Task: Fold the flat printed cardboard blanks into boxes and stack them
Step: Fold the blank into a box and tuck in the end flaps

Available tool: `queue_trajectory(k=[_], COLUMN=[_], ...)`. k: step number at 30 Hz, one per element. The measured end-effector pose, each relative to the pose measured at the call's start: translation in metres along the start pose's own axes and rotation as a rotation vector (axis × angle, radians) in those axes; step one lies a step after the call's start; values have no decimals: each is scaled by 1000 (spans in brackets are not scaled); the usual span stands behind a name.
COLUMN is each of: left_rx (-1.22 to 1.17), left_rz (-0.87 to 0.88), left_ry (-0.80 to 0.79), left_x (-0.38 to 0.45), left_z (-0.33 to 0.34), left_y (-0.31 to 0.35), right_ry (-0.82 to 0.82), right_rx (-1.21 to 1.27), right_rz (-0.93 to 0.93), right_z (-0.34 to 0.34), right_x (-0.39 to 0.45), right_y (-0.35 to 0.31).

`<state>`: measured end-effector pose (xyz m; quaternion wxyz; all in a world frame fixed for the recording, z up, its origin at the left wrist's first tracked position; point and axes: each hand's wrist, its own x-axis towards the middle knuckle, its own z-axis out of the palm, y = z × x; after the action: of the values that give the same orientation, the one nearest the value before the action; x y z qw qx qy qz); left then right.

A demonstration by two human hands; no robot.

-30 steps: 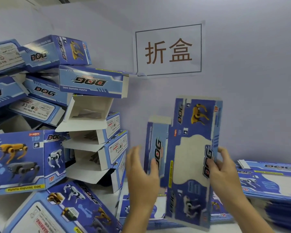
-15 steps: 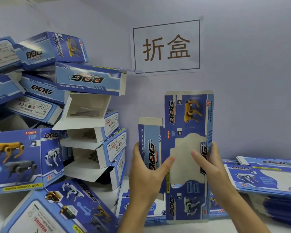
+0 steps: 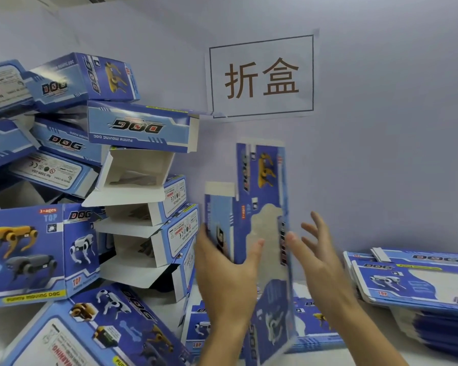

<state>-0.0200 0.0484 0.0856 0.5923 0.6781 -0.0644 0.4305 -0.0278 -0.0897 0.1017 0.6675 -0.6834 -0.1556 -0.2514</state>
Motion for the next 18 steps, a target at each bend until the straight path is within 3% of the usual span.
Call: queue_trajectory(k=[3,6,9,14,18], left_rx=[131,220,203,17,-120], left_rz=[6,81,138,241,206], left_ry=[166,178,-17,-468,-647], left_x=[2,-5,-16,-23,-24], left_z=[-4,0,9,16,14], left_y=[0,9,15,13,24], right_ry=[51,-120,-202,202,272], right_rx=[-166,-156,-15,146,109], right_rz=[-124,-188,-158,-73,-18], right_z=[13,27,31,0,-20], right_x=[-6,-11,-11,3,11], right_y=[-11,-20,-23,-19,-8])
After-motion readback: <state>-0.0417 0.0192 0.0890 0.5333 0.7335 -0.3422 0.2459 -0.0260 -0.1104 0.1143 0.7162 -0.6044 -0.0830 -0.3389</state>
